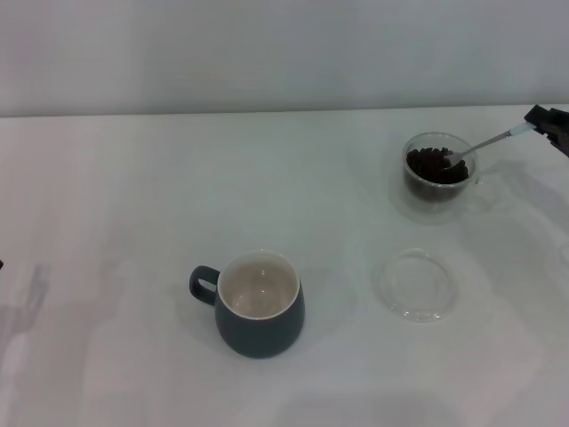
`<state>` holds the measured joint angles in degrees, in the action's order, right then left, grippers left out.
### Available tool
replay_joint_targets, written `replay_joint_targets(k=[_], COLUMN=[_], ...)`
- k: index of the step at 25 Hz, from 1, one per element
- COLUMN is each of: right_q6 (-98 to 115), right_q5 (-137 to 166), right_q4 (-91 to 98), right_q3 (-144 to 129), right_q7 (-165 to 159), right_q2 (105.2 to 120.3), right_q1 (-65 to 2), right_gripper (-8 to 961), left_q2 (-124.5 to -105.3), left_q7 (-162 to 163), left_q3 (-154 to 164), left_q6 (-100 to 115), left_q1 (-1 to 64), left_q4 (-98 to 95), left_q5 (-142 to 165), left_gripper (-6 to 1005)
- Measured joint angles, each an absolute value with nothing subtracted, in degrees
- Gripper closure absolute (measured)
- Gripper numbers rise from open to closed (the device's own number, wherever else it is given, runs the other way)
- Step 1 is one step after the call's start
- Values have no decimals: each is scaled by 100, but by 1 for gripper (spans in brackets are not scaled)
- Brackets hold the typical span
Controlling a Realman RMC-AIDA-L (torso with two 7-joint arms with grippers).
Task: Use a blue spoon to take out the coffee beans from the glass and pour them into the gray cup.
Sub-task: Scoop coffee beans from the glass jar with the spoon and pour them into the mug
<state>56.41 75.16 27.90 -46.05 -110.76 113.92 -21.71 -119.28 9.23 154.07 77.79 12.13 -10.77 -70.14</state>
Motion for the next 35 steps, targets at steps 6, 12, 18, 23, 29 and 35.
replay_joint_targets(k=[6,12,18,23,29,35], right_q6=[5775,5928,6382,6780,7133,7404], right_q5=[7079,6720,6612,6586,6619,6633], right_q4=[2487,2253,2082,2000,1994,1994], right_q3=[-4605,-4591,-4534,-4534,-4622,-4995], right_q7=[-11078,-11077,-11078,-11125,-11248,-11440], right_q2=[11337,11299,11257,11240,11256,11296], right_q1=[-2162,-2108,-2114,-2132,-2147,-2133], right_gripper=[814,814,813,813,813,813], left_q2=[-11930,-11936,-11927,-11929,-11934,-11936], left_q7=[922,923,923,923,923,923], left_q3=[15407,15407,15407,15407,15407,15407], left_q6=[7778,7777,7777,7778,7778,7779], left_q1=[1213,1213,1213,1213,1229,1239], left_q4=[-1018,-1011,-1001,-958,-949,-949], left_q5=[-7014,-7014,-7013,-7013,-7013,-7013], left_gripper=[112,112,112,112,111,111])
